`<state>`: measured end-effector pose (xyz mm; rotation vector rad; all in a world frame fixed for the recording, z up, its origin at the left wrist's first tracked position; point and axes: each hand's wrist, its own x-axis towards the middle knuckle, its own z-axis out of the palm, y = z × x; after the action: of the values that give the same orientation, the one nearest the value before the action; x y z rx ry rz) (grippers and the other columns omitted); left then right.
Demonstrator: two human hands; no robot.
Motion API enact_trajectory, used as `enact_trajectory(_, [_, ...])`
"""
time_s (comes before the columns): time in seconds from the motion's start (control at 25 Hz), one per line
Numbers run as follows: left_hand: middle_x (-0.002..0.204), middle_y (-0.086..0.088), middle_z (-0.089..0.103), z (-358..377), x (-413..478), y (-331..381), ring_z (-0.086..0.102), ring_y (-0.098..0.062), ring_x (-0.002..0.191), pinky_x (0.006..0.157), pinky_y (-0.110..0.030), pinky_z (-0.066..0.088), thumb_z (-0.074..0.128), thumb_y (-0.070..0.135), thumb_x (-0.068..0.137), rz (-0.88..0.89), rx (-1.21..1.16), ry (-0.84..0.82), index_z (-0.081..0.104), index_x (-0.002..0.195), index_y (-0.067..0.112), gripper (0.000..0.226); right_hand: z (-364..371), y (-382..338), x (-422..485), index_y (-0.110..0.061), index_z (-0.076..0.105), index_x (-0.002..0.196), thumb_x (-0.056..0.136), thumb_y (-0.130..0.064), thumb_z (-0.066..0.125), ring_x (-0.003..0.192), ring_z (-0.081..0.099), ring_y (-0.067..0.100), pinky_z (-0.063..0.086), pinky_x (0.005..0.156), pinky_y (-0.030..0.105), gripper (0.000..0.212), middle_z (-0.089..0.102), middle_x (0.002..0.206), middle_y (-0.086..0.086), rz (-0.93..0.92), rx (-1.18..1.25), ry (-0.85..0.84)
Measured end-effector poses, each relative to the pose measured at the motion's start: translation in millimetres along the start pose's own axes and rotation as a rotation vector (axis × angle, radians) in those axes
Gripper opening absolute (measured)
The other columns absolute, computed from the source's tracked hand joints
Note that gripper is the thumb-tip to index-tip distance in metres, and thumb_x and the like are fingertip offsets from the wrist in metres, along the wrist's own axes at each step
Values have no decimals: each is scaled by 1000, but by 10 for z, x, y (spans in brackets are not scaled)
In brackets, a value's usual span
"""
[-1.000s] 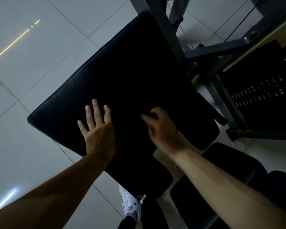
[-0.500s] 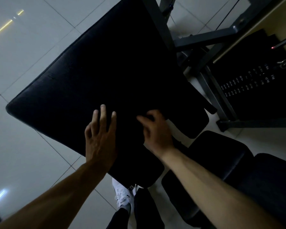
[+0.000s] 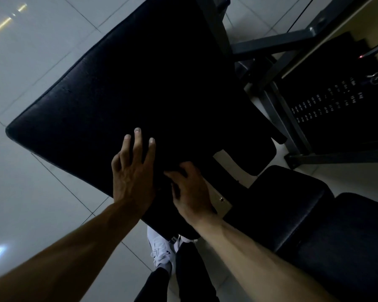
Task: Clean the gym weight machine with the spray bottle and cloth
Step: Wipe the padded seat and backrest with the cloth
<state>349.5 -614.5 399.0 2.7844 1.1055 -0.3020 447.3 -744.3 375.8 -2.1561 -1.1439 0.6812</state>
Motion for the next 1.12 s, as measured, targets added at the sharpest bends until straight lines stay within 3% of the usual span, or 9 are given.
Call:
enact_trajectory(0.16, [169,-17,7,-6,-48,-157,9,-39,155,118,-55,25,83,45,77,77,-43,40,25,161,15,106,-493,372,706,-10,66,134,96,-3,60,114,58,32,42,100,21,40,54,126,12,141,81,246])
enact_trajectory(0.28, [169,-18,0,-32,-175,-380,3,-38,156,123,-55,18,82,46,79,-56,-118,111,22,161,15,106,-597,344,1071,-6,62,137,100,0,58,116,56,25,36,91,0,38,48,123,2,366,209,441])
enact_trajectory(0.52, [167,-19,-18,-264,-244,-853,-8,-38,155,125,-56,5,94,29,67,-553,-401,187,-5,161,14,138,241,-448,284,-20,68,133,95,-13,57,109,56,28,50,95,27,40,54,123,11,-187,-97,55])
enact_trajectory(0.6, [168,-17,-16,-344,-142,-1054,-3,-35,156,127,-49,8,93,26,70,-635,-600,239,-8,161,13,137,120,-396,560,-20,68,132,94,-14,55,104,58,31,54,91,41,40,53,117,12,-242,-80,60])
enact_trajectory(0.72, [170,-12,-6,-464,81,-1380,2,-26,156,120,-28,4,88,25,78,-699,-741,284,-6,162,14,127,-96,-387,1349,-15,70,130,93,-7,58,97,59,33,46,90,34,39,55,111,13,-72,-117,303])
enact_trajectory(0.84, [171,-5,1,-530,212,-1606,17,-24,154,121,-29,16,89,32,77,-714,-680,245,2,163,19,123,4,-655,1623,-11,70,125,92,-6,56,94,56,28,44,88,31,36,56,108,12,41,-87,412])
enact_trajectory(0.92, [169,-2,8,-540,218,-1667,26,-24,151,122,-37,28,90,37,73,-692,-653,212,6,162,21,123,228,-881,1300,-13,69,118,93,-10,55,91,54,25,51,83,42,28,55,105,8,-63,-46,248])
enact_trajectory(1.04, [165,2,16,-563,216,-1671,35,-25,145,116,-43,38,90,40,71,-688,-644,215,8,162,24,123,320,-944,884,-22,68,126,92,-11,56,95,53,31,53,72,39,38,52,114,11,-431,-221,-42])
enact_trajectory(1.12, [164,3,17,-563,210,-1650,37,-24,144,114,-43,39,90,41,71,-684,-630,224,9,161,24,122,120,-897,1245,-20,70,124,93,-18,48,95,54,28,53,77,39,38,53,113,10,-438,-232,-11])
